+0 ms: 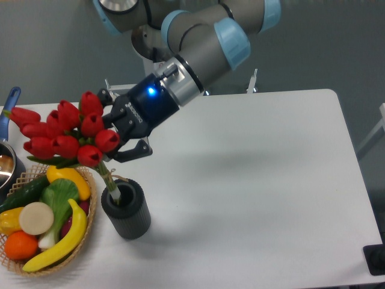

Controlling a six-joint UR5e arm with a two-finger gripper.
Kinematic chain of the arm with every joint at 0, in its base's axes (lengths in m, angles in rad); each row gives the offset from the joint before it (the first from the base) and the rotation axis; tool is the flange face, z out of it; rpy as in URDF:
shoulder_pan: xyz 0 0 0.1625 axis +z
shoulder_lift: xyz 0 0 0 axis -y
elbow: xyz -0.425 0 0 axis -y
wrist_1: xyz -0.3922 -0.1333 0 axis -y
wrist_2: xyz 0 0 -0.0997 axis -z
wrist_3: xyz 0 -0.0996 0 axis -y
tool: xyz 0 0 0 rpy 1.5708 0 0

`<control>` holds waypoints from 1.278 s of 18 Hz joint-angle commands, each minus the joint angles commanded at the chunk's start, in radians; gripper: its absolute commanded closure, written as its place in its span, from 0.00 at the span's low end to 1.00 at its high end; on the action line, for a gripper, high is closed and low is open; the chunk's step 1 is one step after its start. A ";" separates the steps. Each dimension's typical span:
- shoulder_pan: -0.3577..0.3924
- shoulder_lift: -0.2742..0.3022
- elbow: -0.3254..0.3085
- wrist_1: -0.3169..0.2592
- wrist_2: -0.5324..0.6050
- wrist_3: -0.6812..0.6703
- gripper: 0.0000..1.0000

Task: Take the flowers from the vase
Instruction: 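Lift the gripped tulips straight up out of the black vase, then carry the tulip bunch up and away from the vase over the table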

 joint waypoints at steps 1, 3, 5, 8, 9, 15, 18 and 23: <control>0.003 0.000 0.009 0.000 0.000 -0.012 0.58; 0.021 -0.002 0.037 -0.002 0.002 -0.029 0.58; 0.075 0.000 0.040 -0.002 0.003 -0.038 0.58; 0.167 -0.002 0.049 0.000 0.003 -0.026 0.58; 0.199 -0.003 0.049 0.000 0.002 -0.016 0.58; 0.337 -0.055 0.058 0.002 0.002 0.139 0.58; 0.391 -0.074 0.058 0.005 0.000 0.182 0.58; 0.433 -0.089 0.066 0.005 0.002 0.199 0.58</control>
